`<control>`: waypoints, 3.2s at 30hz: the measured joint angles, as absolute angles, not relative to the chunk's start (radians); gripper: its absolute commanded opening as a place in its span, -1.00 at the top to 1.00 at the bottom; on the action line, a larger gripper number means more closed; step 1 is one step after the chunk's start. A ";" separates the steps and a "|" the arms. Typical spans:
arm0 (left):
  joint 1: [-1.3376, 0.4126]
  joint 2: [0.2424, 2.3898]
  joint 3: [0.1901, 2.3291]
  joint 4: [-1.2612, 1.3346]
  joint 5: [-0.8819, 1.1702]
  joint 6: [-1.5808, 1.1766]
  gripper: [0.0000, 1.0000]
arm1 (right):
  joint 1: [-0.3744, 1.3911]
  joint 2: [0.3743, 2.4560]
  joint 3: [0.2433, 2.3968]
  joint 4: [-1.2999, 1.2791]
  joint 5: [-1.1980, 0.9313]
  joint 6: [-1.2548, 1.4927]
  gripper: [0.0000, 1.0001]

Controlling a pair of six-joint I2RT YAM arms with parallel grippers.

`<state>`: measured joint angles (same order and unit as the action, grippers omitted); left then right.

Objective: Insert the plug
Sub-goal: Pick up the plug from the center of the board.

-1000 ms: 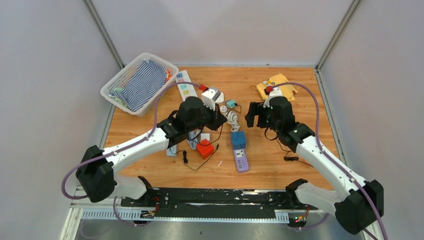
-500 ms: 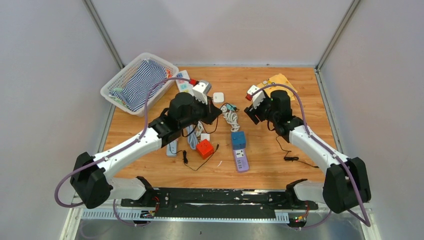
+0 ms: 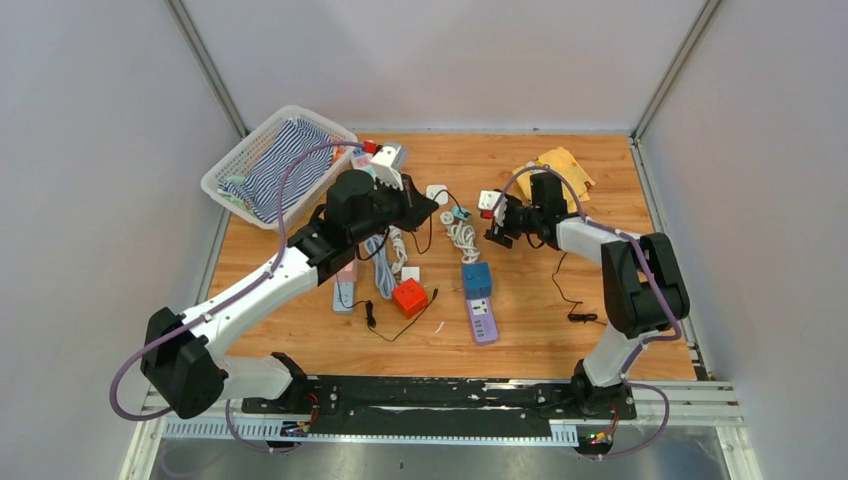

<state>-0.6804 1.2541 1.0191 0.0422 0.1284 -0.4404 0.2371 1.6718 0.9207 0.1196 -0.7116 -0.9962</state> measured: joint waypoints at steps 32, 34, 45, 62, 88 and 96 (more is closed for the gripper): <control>-0.657 1.298 1.116 0.039 0.224 -0.543 1.00 | 0.300 1.885 1.042 0.369 -0.868 -0.968 0.29; -0.657 1.299 1.116 0.039 0.225 -0.548 1.00 | 0.304 1.893 1.043 0.385 -0.864 -0.947 0.54; -0.657 1.295 1.116 0.036 0.215 -0.561 0.79 | 0.304 1.885 1.040 0.422 -0.803 -0.904 1.00; -0.656 1.269 1.114 0.038 0.213 -0.587 0.91 | 0.328 1.855 1.035 0.353 -0.712 -0.916 -0.17; -0.556 1.248 0.982 0.043 0.183 -0.597 0.26 | 0.336 2.001 1.124 0.308 -0.709 -1.225 -0.09; -0.480 1.288 0.932 0.042 0.206 -0.602 0.20 | 0.347 2.009 1.115 0.359 -0.739 -1.278 0.04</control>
